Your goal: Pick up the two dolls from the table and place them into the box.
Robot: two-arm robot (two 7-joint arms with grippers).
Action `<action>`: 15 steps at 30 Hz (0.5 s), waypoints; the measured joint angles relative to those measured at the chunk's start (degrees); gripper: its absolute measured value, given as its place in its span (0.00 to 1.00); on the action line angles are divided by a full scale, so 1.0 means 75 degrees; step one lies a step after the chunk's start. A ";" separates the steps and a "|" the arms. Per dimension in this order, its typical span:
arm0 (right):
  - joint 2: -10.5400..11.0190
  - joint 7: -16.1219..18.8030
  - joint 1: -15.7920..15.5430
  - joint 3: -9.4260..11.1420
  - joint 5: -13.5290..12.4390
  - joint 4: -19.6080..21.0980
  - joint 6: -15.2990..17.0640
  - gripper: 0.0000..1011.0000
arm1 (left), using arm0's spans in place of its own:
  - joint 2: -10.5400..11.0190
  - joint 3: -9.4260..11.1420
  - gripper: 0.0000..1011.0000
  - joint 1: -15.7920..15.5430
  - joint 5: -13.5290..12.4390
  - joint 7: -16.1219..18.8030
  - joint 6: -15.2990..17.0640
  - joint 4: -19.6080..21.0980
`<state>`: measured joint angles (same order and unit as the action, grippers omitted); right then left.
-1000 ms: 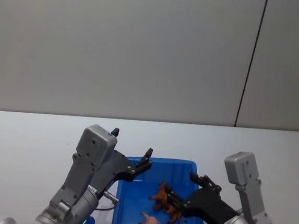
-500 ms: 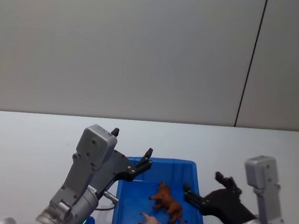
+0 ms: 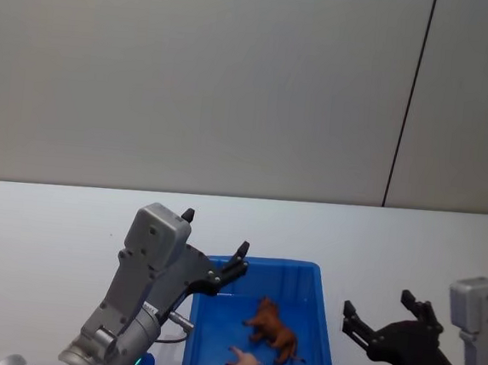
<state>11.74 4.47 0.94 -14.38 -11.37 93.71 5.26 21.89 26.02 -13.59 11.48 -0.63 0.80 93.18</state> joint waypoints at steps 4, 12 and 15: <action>0.0053 -0.0139 -0.0106 0.0027 -0.0025 0.0085 -0.0073 0.99 | 0.0011 -0.0008 0.99 0.0016 0.0002 0.0000 0.0042 0.0017; 0.0117 -0.0315 -0.0244 0.0060 -0.0056 0.0192 -0.0162 0.99 | 0.0141 -0.0073 0.99 0.0134 0.0115 0.0058 0.0502 0.0284; 0.0133 -0.0363 -0.0279 0.0067 -0.0065 0.0221 -0.0187 0.99 | 0.0199 -0.0104 0.99 0.0190 0.0188 0.0086 0.0710 0.0395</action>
<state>12.74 1.75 -1.15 -13.87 -11.86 95.36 3.85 23.39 25.24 -12.16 12.90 0.02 6.12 96.14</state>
